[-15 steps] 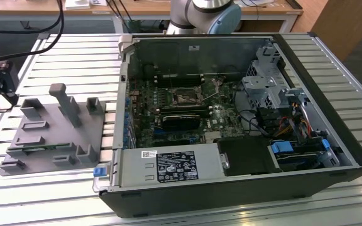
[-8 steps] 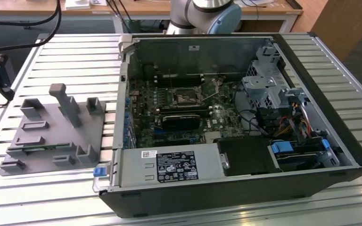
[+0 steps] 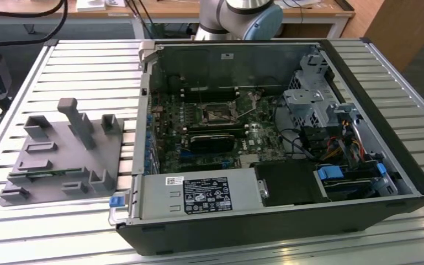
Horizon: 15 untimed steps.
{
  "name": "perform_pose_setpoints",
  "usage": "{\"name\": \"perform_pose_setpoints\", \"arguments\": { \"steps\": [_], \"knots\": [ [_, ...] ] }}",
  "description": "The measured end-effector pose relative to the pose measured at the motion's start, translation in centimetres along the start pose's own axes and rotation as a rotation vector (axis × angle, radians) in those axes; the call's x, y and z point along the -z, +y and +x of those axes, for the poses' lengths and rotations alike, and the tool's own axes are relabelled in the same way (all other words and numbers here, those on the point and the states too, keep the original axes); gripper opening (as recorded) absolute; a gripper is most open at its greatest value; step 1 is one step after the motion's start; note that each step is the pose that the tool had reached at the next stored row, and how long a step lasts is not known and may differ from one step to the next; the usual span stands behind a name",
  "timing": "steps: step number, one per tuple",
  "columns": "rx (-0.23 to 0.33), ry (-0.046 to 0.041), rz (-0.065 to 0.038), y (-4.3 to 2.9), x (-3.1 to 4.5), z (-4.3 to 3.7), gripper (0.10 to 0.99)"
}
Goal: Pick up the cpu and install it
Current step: 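Pick up the cpu and move it towards the insertion slot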
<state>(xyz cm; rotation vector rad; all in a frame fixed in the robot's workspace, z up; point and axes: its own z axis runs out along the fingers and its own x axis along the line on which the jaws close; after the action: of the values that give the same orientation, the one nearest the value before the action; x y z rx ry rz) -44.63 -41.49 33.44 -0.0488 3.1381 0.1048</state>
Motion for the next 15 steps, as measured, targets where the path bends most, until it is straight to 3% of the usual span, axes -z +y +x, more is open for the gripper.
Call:
{"name": "perform_pose_setpoints", "arguments": {
  "steps": [15],
  "knots": [
    [0.0, -0.0002, 0.0, 0.37, 4.01, -0.01, 0.525]
  ]
}}
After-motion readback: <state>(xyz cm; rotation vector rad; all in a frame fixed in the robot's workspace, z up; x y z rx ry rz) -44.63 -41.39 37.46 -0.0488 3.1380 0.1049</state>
